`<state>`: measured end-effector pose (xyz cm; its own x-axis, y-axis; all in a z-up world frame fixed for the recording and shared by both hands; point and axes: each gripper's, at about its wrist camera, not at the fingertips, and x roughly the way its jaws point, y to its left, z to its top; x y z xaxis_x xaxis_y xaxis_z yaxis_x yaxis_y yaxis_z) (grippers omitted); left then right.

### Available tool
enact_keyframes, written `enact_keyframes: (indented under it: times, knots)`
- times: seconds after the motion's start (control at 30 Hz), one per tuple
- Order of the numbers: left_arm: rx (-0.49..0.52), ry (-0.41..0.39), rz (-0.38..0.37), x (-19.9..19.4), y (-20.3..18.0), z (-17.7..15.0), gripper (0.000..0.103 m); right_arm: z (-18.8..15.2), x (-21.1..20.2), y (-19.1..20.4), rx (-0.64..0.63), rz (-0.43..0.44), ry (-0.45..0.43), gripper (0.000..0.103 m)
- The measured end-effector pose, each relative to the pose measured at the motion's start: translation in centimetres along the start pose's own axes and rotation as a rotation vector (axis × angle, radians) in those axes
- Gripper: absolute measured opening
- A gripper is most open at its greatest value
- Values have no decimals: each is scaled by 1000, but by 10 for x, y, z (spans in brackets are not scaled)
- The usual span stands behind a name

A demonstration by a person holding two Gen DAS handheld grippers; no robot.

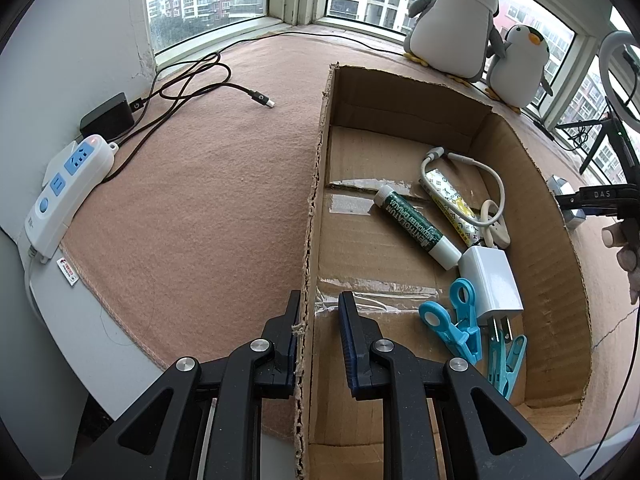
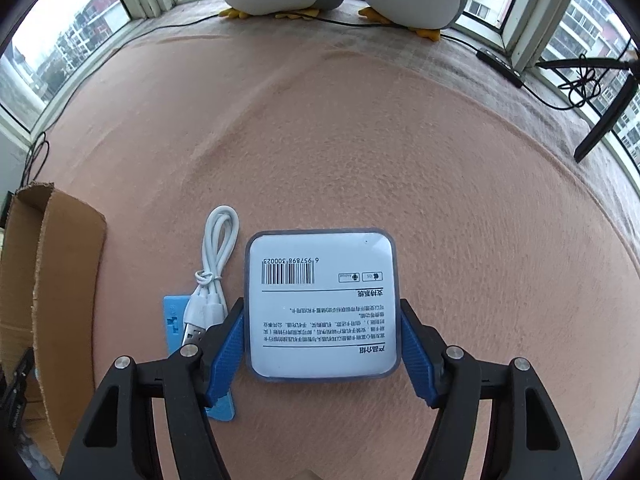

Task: Organize rigid objects
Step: 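Carry the white power bank into the box and open the right tool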

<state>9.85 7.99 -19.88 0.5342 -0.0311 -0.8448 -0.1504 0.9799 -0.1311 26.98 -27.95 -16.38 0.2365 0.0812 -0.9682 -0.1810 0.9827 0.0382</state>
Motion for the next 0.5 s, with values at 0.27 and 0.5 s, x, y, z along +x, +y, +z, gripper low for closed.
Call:
enact_keyframes:
  times: [0.27,0.5]
  knots:
    - [-1,-1,0,0,1,1,19,-12,-35,-3,41,48,-82,66]
    - [-2,-1,-1,0,1,1,19,-21,-91,49,-42,154,-199,66]
